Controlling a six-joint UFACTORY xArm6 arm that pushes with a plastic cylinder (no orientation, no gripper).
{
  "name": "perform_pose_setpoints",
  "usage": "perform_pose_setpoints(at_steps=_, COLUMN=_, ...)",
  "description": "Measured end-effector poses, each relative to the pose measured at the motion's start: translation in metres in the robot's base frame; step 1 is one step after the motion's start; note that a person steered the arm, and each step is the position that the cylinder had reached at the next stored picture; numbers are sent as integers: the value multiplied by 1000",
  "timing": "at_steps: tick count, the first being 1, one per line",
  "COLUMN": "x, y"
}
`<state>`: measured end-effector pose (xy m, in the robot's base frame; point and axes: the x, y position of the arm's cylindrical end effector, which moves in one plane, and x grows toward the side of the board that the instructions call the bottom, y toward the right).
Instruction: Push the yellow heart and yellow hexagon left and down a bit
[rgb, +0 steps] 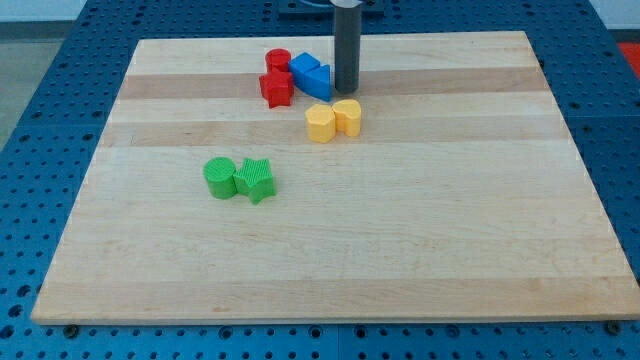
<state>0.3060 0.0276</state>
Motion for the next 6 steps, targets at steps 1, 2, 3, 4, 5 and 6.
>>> perform_pose_setpoints(at_steps=1, x=15, y=35)
perform_pose_setpoints(at_steps=2, x=39, y=39)
perform_pose_setpoints(at_steps=3, x=46, y=24)
perform_pose_setpoints(at_steps=4, x=46, y=-12)
perform_pose_setpoints(at_steps=5, x=47, y=-52)
perform_pose_setpoints(at_steps=6, x=53, y=-73)
